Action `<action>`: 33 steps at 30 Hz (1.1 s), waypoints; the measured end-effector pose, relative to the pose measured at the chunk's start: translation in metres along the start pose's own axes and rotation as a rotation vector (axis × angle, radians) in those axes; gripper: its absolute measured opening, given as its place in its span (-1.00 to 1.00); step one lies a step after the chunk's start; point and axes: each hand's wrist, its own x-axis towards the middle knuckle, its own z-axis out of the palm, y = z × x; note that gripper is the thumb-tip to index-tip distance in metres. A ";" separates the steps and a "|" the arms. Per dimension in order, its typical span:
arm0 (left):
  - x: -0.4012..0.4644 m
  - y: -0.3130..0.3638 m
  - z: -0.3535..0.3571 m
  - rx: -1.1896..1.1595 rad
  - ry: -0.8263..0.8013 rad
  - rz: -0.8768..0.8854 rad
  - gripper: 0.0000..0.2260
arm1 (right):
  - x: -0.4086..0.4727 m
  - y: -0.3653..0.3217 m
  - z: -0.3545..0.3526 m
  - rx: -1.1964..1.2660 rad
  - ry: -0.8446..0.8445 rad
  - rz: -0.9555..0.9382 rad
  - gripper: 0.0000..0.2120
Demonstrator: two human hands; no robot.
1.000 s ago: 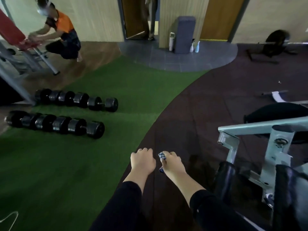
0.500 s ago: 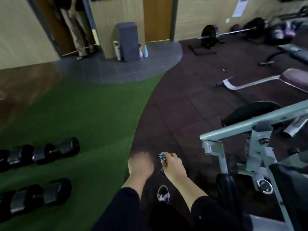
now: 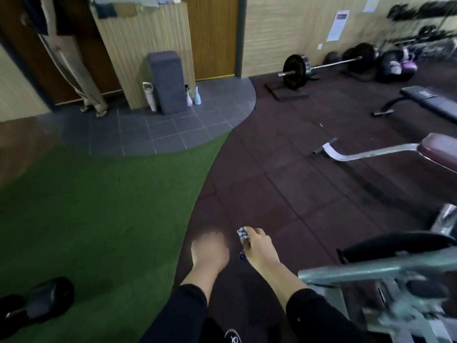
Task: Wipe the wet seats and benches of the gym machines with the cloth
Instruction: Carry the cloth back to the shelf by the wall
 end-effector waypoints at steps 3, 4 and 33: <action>0.060 -0.005 -0.021 0.000 0.002 0.001 -0.75 | 0.062 -0.010 -0.015 0.001 -0.016 -0.010 -0.67; 0.083 -0.008 -0.029 0.001 0.003 0.002 -0.75 | 0.086 -0.014 -0.020 0.006 -0.018 -0.015 -0.67; 0.848 -0.130 -0.318 -0.005 -0.031 -0.059 -0.69 | 0.890 -0.216 -0.176 -0.085 -0.099 -0.119 -0.66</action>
